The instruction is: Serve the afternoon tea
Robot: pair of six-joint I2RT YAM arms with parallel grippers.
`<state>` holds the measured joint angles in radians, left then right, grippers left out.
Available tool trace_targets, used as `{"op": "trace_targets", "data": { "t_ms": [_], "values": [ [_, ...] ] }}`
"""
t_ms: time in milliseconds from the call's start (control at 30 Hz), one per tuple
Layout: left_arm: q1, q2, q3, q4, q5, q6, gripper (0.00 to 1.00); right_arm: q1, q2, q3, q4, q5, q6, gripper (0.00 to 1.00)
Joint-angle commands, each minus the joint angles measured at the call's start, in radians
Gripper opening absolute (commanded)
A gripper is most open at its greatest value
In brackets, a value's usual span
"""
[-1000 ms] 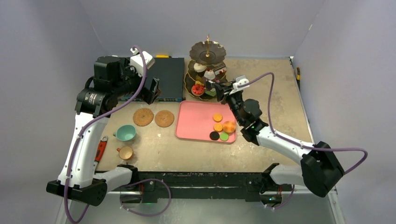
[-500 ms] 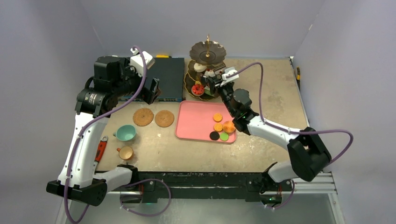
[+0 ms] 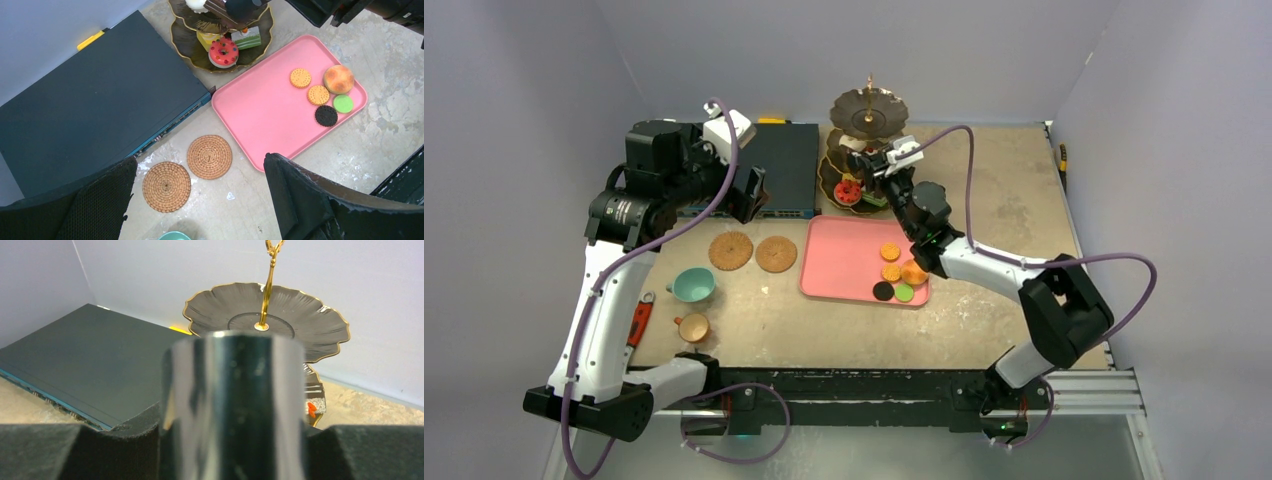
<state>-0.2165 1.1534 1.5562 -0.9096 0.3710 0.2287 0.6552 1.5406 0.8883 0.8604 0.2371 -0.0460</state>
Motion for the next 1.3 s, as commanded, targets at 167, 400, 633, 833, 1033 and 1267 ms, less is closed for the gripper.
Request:
{"op": "trace_targets", "data": {
  "t_ms": [167,400,633,833,1033,1267],
  "values": [
    [0.003,-0.017,0.001,0.011,0.008,0.019,0.99,0.001,0.036,0.054,0.046,-0.005,0.0,0.55],
    [0.004,-0.018,0.009,0.007,0.014,0.018,0.99,0.002,-0.031,0.01,0.055,0.062,0.005,0.68],
    [0.004,-0.018,0.018,0.0,0.017,0.018,0.99,0.007,-0.199,-0.085,-0.089,0.078,0.086,0.65],
    [0.003,-0.011,0.021,0.0,0.028,0.015,0.99,0.042,-0.316,-0.185,-0.315,0.17,0.177,0.63],
    [0.004,-0.009,0.027,0.004,0.03,0.009,0.99,0.057,-0.344,-0.234,-0.453,0.243,0.301,0.62],
    [0.004,-0.008,0.038,0.0,0.03,0.009,0.99,0.062,-0.249,-0.223,-0.499,0.291,0.381,0.62]
  ]
}}
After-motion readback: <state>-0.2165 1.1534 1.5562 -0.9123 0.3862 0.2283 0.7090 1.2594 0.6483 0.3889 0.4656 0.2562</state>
